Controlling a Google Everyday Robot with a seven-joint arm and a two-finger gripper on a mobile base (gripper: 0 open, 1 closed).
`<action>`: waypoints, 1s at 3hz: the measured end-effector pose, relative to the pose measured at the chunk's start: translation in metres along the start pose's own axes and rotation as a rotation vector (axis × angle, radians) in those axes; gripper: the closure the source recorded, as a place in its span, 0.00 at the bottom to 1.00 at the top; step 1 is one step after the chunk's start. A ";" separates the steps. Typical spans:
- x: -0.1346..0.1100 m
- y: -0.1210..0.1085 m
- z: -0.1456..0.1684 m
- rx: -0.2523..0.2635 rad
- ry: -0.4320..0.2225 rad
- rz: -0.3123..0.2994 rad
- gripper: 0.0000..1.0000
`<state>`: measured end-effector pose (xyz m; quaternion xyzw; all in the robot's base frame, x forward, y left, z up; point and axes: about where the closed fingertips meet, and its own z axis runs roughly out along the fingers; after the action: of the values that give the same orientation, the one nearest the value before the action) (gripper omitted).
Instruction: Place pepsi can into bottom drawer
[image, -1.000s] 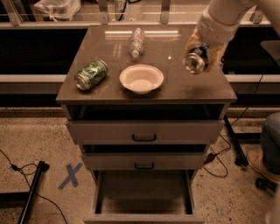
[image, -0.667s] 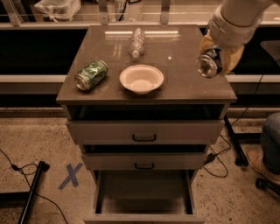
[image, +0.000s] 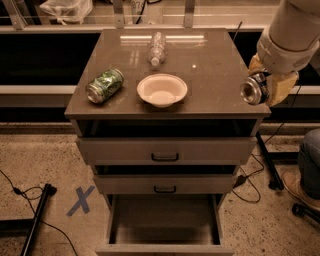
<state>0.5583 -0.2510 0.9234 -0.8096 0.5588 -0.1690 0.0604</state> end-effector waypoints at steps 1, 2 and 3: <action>-0.003 0.002 0.009 -0.024 -0.014 0.031 1.00; -0.032 0.029 0.034 -0.062 -0.113 0.180 1.00; -0.102 0.101 0.078 -0.198 -0.333 0.398 1.00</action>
Offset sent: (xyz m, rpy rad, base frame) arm -0.0751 0.0487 -0.1331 0.3862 0.2553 -0.4301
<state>0.4631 -0.2013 0.8006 -0.7027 0.7029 0.0371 0.1040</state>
